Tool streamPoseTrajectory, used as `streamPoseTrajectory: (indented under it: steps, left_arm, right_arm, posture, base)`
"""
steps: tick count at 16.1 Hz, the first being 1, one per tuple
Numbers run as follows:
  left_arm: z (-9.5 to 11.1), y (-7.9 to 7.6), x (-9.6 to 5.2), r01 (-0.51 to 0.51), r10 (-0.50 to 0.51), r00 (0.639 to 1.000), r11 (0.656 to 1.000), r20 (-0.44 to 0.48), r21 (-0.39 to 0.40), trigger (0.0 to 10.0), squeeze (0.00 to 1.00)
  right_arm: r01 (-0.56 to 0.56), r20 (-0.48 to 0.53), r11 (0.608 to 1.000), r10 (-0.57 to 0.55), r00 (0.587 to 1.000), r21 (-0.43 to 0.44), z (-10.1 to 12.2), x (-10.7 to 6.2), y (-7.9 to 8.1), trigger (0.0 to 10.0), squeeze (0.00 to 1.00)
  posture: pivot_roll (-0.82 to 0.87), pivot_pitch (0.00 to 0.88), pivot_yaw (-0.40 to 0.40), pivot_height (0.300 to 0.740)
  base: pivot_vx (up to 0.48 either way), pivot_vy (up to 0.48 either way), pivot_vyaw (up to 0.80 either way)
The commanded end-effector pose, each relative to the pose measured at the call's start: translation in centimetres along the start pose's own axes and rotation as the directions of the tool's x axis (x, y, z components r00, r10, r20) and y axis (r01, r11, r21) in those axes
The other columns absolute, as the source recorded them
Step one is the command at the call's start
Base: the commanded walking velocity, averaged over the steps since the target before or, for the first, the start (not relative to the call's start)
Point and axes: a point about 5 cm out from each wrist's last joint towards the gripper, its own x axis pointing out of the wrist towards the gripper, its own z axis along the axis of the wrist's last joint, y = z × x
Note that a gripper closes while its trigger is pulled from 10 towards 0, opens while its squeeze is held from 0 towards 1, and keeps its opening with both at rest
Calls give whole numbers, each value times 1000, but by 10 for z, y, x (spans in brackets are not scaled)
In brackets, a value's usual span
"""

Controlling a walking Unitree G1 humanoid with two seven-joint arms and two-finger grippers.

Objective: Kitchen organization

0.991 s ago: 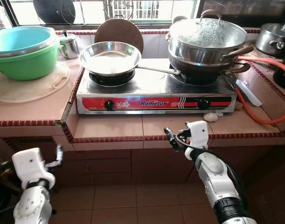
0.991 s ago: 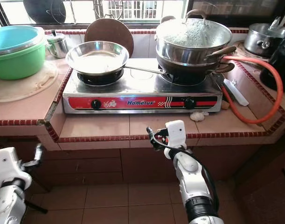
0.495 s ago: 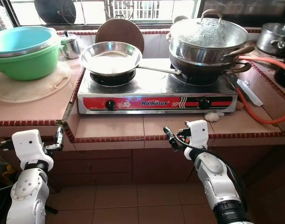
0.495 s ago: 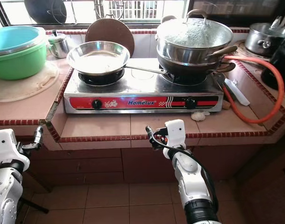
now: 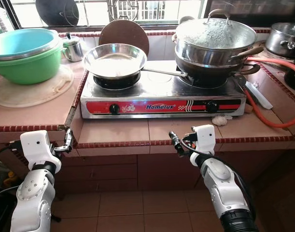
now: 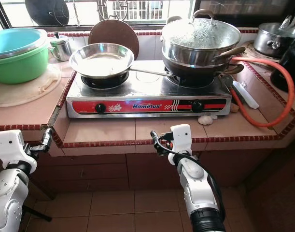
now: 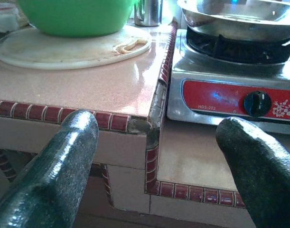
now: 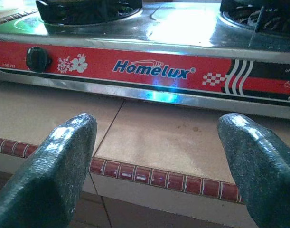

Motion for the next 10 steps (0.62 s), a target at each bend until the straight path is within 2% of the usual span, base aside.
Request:
streamPoseTrajectory:
  steps: [1,10]
  left_arm:
    - [-1,0,2,8,-8,1000,1000,-14,-1,10000,0]
    - [-7,-13,2,51,-51,998,999,-33,-9,10000,0]
  right_arm:
    - [-3,-7,1000,3,1000,14,2,2,2,10000,0]
    - [-12,-17,1000,12,1000,0,2,2,4,10000,0]
  posture:
    - [-70,4,34,740]
    - [-67,4,32,740]
  base:
    - [0,0,-769]
    - [0,0,-758]
